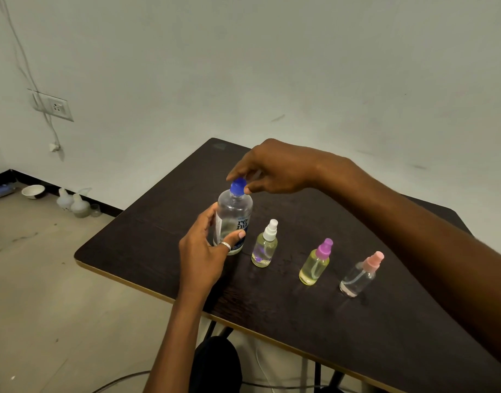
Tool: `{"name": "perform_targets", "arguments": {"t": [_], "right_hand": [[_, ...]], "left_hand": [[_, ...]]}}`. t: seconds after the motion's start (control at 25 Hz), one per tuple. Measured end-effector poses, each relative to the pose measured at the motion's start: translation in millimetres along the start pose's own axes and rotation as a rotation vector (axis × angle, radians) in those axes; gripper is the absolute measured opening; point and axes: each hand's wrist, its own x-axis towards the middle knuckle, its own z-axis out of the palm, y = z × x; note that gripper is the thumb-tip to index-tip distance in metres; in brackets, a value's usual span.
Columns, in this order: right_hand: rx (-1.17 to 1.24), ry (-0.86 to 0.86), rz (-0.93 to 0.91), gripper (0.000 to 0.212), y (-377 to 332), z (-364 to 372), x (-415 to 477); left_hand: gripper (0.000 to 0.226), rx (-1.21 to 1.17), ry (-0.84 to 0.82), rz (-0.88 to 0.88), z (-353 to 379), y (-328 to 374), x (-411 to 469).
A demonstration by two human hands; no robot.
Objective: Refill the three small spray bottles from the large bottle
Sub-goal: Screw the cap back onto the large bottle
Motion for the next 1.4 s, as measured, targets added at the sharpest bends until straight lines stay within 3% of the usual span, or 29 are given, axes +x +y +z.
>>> {"name": "perform_targets", "arguments": {"t": [0.64,1.12,1.4], "right_hand": [[-0.134,0.034,0.052,0.023,-4.7,8.9,21.4],[-0.075,0.137,0.237,0.047,-18.7,16.0,15.3],[-0.092,0.193,0.281,0.051,-27.0,16.3,11.1]], "left_hand": [[0.074,0.032,-0.003,-0.007,0.7,0.1,-0.9],[0.073,0.023,0.011,-0.019,0.5,3.3,-1.1],[0.072,0.035,0.011,-0.028,0.8,6.1,-2.9]]}}
